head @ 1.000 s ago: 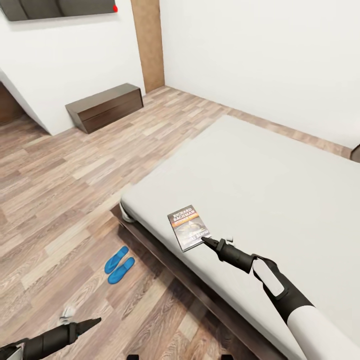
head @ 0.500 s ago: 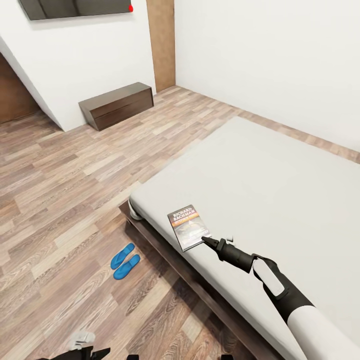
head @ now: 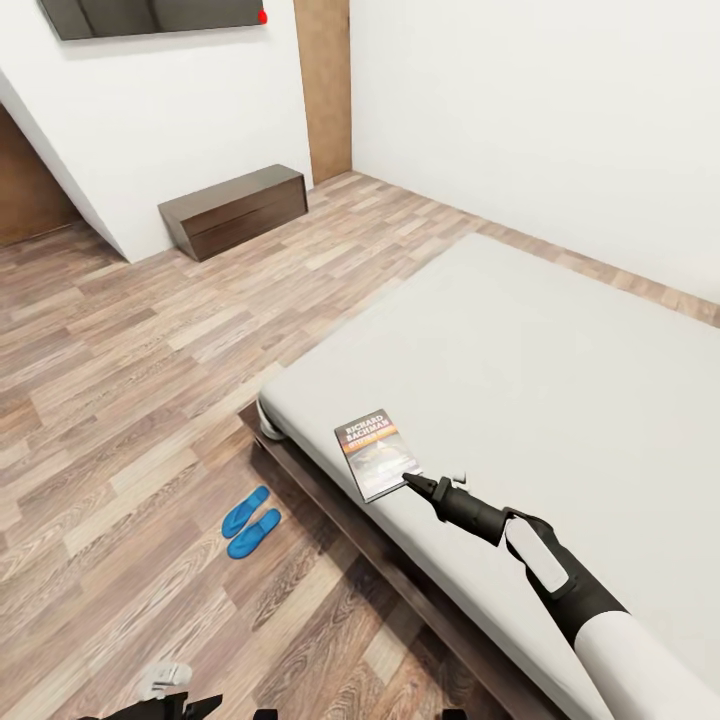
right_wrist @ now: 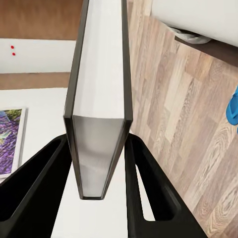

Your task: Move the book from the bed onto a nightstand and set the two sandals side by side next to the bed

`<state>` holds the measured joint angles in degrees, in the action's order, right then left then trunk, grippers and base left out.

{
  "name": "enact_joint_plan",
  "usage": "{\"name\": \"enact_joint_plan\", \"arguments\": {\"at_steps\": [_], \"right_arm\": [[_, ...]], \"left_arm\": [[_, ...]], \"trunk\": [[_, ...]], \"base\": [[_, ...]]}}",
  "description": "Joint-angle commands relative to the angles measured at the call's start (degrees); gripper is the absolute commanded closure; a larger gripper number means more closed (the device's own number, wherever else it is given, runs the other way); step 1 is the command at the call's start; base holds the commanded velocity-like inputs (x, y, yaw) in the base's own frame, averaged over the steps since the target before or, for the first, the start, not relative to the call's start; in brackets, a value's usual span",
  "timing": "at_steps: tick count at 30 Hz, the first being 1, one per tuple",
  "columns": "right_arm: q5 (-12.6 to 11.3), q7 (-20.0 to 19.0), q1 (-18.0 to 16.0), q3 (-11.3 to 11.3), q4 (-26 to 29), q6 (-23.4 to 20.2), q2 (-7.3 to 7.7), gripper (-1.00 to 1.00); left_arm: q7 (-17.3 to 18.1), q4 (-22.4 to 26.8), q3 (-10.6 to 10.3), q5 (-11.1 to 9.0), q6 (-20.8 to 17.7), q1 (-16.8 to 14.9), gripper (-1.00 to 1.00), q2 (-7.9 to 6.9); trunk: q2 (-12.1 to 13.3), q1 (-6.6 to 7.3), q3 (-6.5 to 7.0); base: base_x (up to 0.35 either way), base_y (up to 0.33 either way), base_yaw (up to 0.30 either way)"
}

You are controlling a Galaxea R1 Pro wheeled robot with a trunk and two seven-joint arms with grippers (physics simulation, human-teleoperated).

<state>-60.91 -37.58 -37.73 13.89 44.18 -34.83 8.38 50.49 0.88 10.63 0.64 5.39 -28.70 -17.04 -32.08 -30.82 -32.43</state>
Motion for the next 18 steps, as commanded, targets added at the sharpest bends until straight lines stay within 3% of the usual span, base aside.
{"name": "enact_joint_plan", "arguments": {"at_steps": [1, 18], "right_arm": [[-0.4, 0.0, 0.0, 0.2, 0.0, -0.2, 0.06, 1.00], [-0.4, 0.0, -0.1, 0.2, 0.1, -0.2, -0.47, 1.00]], "left_arm": [[0.1, -0.1, 0.0, 0.1, 0.4, 0.0, -1.00, -0.01], [0.1, -0.1, 0.0, 0.1, 0.4, 0.0, -1.00, -0.01]], "trunk": [[-0.1, -0.02, -0.06], [-0.1, -0.02, -0.06]], "base": [[0.000, 0.000, 0.152], [0.000, 0.000, 0.282]]}}
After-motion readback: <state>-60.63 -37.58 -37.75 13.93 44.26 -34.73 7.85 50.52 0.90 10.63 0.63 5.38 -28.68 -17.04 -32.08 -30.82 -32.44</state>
